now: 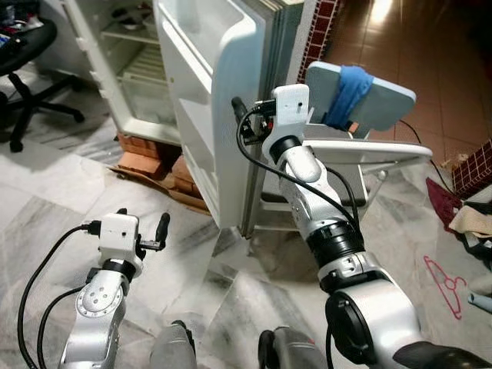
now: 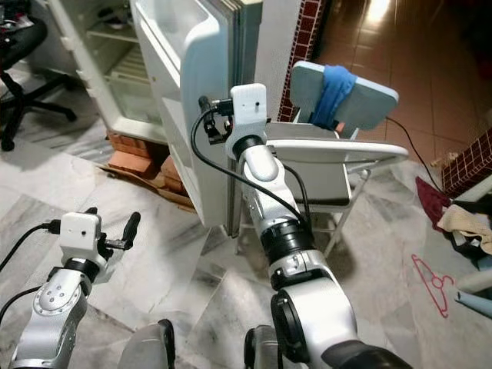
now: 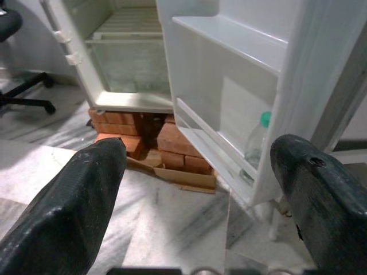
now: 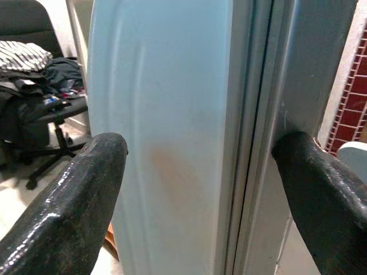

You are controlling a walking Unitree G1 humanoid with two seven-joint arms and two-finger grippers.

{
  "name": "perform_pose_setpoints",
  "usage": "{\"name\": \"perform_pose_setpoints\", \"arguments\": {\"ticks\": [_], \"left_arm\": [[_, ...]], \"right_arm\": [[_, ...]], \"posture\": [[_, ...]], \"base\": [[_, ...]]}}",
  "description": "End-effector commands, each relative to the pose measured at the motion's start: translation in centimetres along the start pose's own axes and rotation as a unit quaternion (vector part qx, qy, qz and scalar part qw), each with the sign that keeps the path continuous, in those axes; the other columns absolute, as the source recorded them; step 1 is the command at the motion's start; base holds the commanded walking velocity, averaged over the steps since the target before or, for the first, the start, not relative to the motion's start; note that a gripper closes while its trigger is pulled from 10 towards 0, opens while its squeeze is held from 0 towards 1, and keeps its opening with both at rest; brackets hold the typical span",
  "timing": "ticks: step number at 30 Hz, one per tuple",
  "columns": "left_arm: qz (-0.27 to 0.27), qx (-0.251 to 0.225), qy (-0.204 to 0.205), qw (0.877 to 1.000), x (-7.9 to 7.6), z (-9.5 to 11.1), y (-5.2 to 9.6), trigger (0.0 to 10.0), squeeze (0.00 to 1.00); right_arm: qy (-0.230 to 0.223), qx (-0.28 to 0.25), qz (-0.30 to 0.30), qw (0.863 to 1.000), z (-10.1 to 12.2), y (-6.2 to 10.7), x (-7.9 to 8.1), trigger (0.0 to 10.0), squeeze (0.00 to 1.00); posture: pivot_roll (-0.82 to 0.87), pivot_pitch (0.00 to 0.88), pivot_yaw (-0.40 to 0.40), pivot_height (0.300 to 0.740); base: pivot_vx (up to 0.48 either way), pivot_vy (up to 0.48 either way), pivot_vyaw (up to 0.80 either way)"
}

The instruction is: Restocking fridge

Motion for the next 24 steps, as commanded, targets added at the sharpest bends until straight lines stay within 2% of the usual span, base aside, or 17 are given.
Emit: {"name": "perform_pose_setpoints", "arguments": {"ticks": [1, 7, 11, 17, 18, 21, 24], "left_arm": [[0.004, 0.005, -0.005, 1.0, 0.3, -0.1, 0.2, 10.0, 0.0], [-0.002, 0.005, -0.006, 1.0, 0.1, -0.1, 0.0, 10.0, 0.0], [-0.004, 0.005, -0.007, 1.0, 0.1, 0.0, 0.0, 10.0, 0.0], [-0.002, 0.008, -0.007, 1.0, 0.0, -0.1, 0.1, 10.0, 0.0], [0.0, 0.009, -0.007, 1.0, 0.1, -0.1, 0.2, 10.0, 0.0], [0.001, 0.009, -0.006, 1.0, 0.1, -0.1, 0.3, 10.0, 0.0], [0.001, 0.01, -0.005, 1.0, 0.0, -0.2, 0.3, 10.0, 0.0]], "right_arm": [[0.001, 0.032, -0.034, 0.999, -1.5, 0.1, -1.2, 10.0, 0.0], [0.014, 0.033, -0.069, 0.997, -1.6, -0.2, -2.0, 10.0, 0.0], [0.007, 0.031, -0.088, 0.996, -1.7, -0.2, -2.2, 10.0, 0.0], [0.029, 0.028, -0.136, 0.99, -1.8, 0.2, -4.3, 10.0, 0.0], [0.028, 0.03, -0.143, 0.989, -1.9, 0.5, -5.2, 10.0, 0.0], [0.026, 0.028, -0.148, 0.988, -2.0, 0.8, -6.0, 10.0, 0.0], [-0.011, 0.023, -0.138, 0.99, -2.3, 1.3, -6.4, 10.0, 0.0]], "posture": [[0.13, 0.128, -0.052, 0.74], [0.12, 0.128, -0.044, 0.74], [0.13, 0.132, -0.043, 0.74], [0.14, 0.137, -0.049, 0.74], [0.14, 0.139, -0.051, 0.74], [0.14, 0.14, -0.053, 0.74], [0.13, 0.143, -0.05, 0.74]], "base": [[0.0, 0.0, 0.0], [0.0, 0.0, 0.0], [0.0, 0.0, 0.0], [0.0, 0.0, 0.0], [0.0, 0.0, 0.0], [0.0, 0.0, 0.0], [0.0, 0.0, 0.0]]}}
Point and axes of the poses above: a point about 5 cm out from each wrist's last joint towards the gripper, its own y axis pointing back from the gripper into the wrist, its own z axis along the axis of the wrist's last joint, x = y × z, the point moved 4 cm from there along -y, pointing out of the wrist towards the gripper, and after that the axes turned 12 degrees about -y, right-handed, at the moved point
